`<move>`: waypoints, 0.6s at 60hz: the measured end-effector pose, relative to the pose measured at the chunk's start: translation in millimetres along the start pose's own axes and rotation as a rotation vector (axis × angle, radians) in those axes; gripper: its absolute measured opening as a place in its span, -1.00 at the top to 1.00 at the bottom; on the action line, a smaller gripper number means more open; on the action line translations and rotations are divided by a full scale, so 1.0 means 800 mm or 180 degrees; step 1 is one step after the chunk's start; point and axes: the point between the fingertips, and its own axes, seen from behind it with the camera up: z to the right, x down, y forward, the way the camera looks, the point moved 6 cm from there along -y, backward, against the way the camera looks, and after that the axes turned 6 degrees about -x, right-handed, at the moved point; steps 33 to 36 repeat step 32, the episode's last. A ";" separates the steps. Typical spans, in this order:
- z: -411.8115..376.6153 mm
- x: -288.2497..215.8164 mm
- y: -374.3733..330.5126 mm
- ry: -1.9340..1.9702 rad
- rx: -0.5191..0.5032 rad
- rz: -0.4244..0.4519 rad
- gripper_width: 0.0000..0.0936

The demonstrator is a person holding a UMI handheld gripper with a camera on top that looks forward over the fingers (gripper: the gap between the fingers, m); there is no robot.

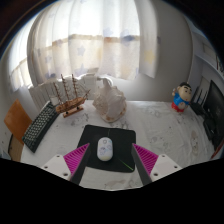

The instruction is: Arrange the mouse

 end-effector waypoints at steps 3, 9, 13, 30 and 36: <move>0.005 0.000 -0.051 -0.0034 0.0034 -0.0040 -0.81; 0.014 0.007 -0.133 -0.0108 0.0112 -0.0042 -0.81; 0.023 0.018 -0.171 -0.0060 0.0178 -0.0019 -0.81; 0.046 0.061 -0.216 0.0079 0.0345 -0.0010 -0.81; 0.044 0.066 -0.216 0.0068 0.0325 -0.0041 -0.81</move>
